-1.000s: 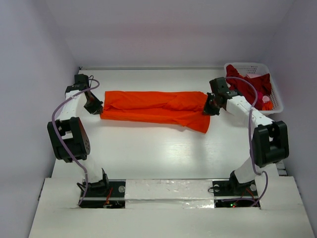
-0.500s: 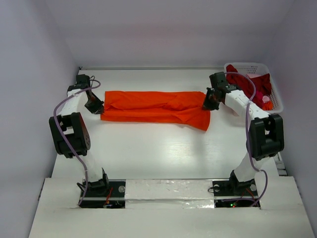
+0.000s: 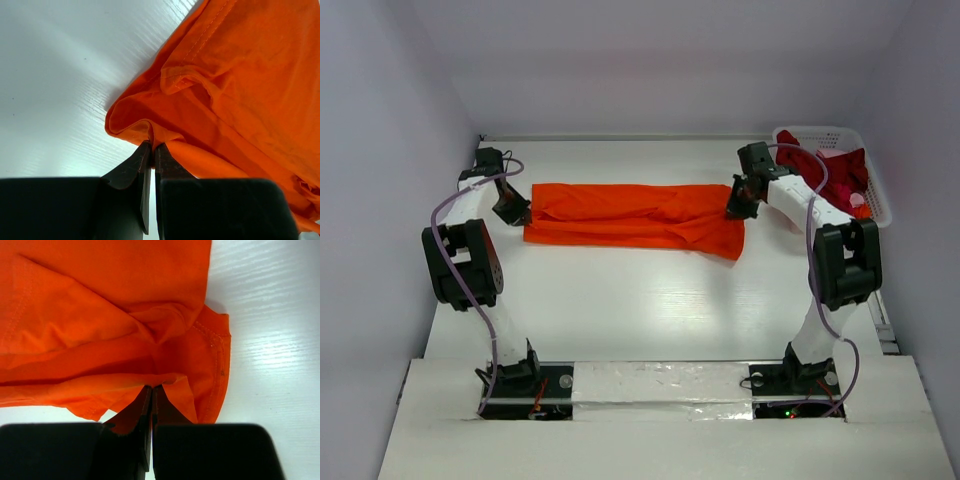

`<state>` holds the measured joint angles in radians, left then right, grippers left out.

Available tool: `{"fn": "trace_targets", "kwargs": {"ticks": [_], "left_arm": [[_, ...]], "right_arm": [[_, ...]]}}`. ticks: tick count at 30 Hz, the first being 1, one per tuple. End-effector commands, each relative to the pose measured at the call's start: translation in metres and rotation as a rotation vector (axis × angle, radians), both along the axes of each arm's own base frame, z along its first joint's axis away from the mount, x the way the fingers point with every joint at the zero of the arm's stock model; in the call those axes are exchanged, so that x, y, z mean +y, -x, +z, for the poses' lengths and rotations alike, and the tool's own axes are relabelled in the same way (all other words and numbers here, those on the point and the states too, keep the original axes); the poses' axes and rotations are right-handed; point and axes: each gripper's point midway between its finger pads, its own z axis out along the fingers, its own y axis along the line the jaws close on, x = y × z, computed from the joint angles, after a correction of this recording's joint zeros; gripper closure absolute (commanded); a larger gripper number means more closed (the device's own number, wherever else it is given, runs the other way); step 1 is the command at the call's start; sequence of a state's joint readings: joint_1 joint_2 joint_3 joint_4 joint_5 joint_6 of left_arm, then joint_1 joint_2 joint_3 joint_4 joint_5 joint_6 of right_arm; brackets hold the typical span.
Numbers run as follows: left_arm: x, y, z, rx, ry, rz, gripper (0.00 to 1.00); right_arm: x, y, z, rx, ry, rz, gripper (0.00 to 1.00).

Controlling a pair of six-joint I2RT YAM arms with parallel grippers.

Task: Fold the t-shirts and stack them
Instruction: Fold the tshirt

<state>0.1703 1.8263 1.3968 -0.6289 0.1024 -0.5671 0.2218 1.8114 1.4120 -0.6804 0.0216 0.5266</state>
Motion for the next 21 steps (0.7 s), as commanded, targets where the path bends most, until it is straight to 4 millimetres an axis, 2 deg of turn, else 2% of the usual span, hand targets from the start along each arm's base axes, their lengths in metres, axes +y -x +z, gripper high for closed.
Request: {"fn": "trace_targets", "kwargs": {"ticks": [1, 11, 21], "left_arm": [[0.005, -0.018, 0.015, -0.058, -0.004, 0.016, 1.00], [0.007, -0.031, 0.021, -0.073, -0.002, 0.019, 1.00], [0.007, -0.041, 0.001, -0.050, 0.008, 0.024, 1.00]], "right_arm": [[0.001, -0.025, 0.020, -0.080, -0.005, 0.002, 1.00], [0.000, -0.039, 0.016, -0.072, -0.008, -0.006, 1.00], [-0.005, -0.047, 0.011, -0.066, -0.014, -0.023, 1.00]]}}
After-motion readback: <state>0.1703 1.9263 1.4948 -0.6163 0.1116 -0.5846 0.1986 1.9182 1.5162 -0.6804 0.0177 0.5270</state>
